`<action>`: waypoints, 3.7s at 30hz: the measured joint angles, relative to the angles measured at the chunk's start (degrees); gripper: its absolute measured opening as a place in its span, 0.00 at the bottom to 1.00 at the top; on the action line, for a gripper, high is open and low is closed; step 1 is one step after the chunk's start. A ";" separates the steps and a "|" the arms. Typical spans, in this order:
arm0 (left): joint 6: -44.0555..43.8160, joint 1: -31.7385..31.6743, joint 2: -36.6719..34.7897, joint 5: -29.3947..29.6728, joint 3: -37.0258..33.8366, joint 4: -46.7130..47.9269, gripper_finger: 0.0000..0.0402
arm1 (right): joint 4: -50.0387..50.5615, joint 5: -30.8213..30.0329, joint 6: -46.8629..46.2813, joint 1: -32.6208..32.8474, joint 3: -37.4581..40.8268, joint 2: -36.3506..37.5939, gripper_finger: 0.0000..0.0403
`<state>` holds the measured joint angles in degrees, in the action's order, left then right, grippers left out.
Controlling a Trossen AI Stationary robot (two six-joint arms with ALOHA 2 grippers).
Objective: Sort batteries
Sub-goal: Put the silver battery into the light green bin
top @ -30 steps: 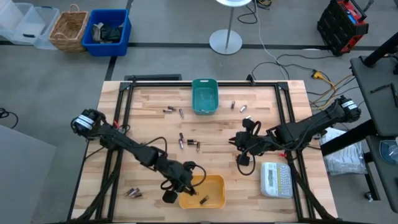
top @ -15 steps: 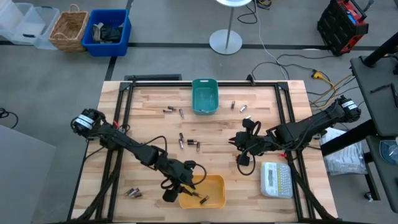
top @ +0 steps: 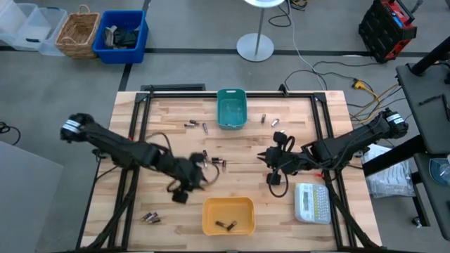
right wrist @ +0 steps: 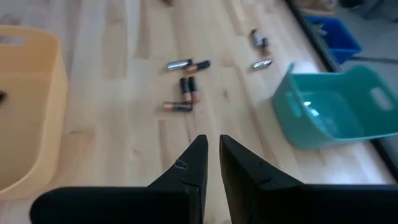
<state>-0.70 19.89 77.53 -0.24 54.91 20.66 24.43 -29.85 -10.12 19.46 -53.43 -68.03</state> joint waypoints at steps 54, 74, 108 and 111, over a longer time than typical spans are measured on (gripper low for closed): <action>-16.36 -15.18 -16.12 10.30 -11.93 23.50 0.29 | 37.56 27.35 -9.40 -7.50 -0.79 -2.85 0.08; -14.57 -15.18 -16.12 17.30 -11.87 23.28 0.29 | 36.36 27.35 -12.88 -3.80 -2.37 -16.51 0.26; -14.55 -15.18 -16.12 20.72 -11.82 21.53 0.29 | 31.92 27.31 -15.99 2.30 -0.87 -20.82 0.41; -14.04 -15.18 -16.12 20.72 -11.82 21.46 0.29 | 31.95 27.31 -15.87 2.30 -0.87 -21.82 0.41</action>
<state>-14.74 4.71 61.41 20.48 43.09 42.12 56.37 -2.55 -26.00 21.76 -54.30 -89.85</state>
